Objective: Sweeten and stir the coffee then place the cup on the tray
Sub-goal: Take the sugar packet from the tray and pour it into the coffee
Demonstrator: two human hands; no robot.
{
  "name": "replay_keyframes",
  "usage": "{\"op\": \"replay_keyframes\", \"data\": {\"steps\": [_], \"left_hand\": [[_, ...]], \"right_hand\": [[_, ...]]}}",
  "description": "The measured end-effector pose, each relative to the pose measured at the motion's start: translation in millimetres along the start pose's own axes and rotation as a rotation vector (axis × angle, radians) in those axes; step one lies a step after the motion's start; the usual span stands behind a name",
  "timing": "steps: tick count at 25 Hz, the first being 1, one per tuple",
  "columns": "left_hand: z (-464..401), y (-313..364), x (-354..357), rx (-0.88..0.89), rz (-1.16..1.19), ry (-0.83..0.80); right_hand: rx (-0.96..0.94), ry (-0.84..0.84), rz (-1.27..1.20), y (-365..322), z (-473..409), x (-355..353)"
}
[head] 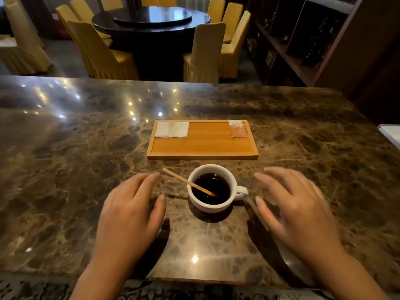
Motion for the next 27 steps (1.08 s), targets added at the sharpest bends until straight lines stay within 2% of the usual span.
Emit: {"op": "replay_keyframes", "data": {"steps": [3, 5, 8, 14, 16, 21, 27], "left_hand": [[-10, -18, 28, -0.034, -0.083, -0.018], [-6, -29, 51, -0.071, -0.138, -0.12], [10, -38, 73, -0.09, -0.185, -0.19], [18, -48, 84, -0.128, -0.195, -0.187], [19, -47, 84, -0.127, -0.19, -0.185], [19, -47, 84, -0.138, -0.188, -0.177], [19, -46, 84, -0.138, -0.173, -0.169]], "right_hand": [[0.063, 0.06, 0.044, 15, -32, 16], [0.067, 0.05, 0.089, 25, -54, 40], [0.027, -0.045, 0.147, 39, -77, 87], [0.042, -0.249, 0.196, 55, -104, 158], [0.061, -0.254, 0.194, 56, -107, 162], [0.107, -0.13, 0.259, 53, -127, 160], [0.235, -0.136, 0.313, 51, -138, 167]]}}
Point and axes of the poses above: each hand's wrist, its own z-axis away from the middle knuckle, its own x-axis out of the palm, y = z × x, the point moved 6 cm from there along -z, towards the middle knuckle, and after that the axes turned 15 degrees about y, right-handed, at the moved point
